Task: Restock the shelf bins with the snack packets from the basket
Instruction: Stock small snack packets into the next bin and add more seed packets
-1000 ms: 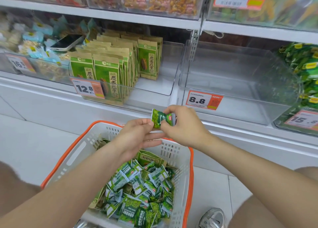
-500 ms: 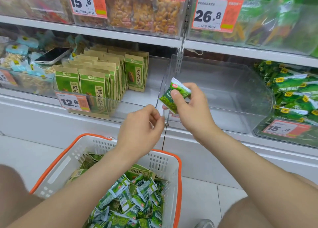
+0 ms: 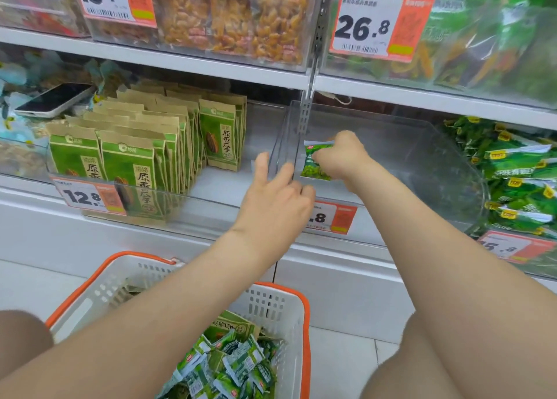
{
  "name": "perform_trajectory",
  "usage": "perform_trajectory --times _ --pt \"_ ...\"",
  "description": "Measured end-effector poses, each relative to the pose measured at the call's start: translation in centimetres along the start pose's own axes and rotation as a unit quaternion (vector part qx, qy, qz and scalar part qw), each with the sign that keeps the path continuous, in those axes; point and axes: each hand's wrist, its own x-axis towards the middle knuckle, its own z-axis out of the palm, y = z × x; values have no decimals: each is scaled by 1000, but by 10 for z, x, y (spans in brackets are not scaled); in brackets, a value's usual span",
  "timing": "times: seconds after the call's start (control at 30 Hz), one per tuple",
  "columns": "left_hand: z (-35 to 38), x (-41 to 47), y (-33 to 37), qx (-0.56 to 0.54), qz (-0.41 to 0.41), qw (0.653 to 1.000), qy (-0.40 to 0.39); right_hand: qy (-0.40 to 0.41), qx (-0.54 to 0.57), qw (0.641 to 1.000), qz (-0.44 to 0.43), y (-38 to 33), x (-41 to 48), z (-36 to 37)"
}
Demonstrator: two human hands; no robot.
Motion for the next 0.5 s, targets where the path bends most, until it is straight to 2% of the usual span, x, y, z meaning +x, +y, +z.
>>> perform_trajectory --times 0.13,0.5 --pt "-10 7 -3 -13 -6 1000 2 -8 -4 1000 -2 -3 12 4" --pt "9 14 -18 -50 -14 990 135 13 18 997 -68 0 11 -6"
